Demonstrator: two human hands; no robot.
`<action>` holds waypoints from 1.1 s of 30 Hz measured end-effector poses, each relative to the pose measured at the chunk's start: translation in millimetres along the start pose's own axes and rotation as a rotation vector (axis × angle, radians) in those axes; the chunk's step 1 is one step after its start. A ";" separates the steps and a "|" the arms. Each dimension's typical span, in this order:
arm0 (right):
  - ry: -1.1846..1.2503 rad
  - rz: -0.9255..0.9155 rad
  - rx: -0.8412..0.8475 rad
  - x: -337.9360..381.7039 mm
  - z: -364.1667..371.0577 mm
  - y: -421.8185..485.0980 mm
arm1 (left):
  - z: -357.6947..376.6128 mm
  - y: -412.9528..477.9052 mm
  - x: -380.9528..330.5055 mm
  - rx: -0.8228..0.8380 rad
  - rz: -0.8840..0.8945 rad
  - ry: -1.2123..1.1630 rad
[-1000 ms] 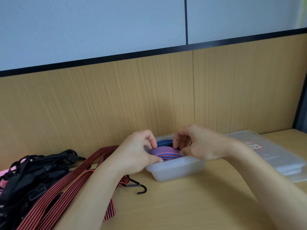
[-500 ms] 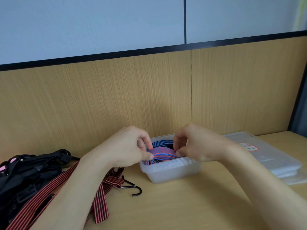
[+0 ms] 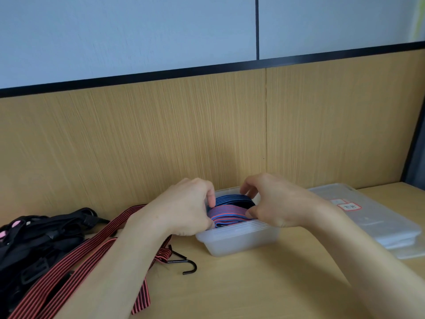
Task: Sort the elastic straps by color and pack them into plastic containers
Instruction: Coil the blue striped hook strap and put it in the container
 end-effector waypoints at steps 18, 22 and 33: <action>-0.035 -0.029 0.046 2.6 5.2 3.5 | 11.1 -5.0 10.4 -0.073 -0.003 -0.166; -0.016 -0.037 0.065 3.4 6.2 5.7 | 10.1 -6.2 13.6 -0.115 0.003 -0.188; -0.004 0.021 0.141 6.6 -1.4 16.1 | 6.2 -1.7 20.2 -0.076 -0.041 -0.158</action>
Point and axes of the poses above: each hand's wrist, its own y-axis towards the middle knuckle, its own z-axis out of the palm, x = y × z, the point moved 5 cm from there along y, towards the middle knuckle, and after that the axes turned 9 degrees about x, right-handed, at the moved point
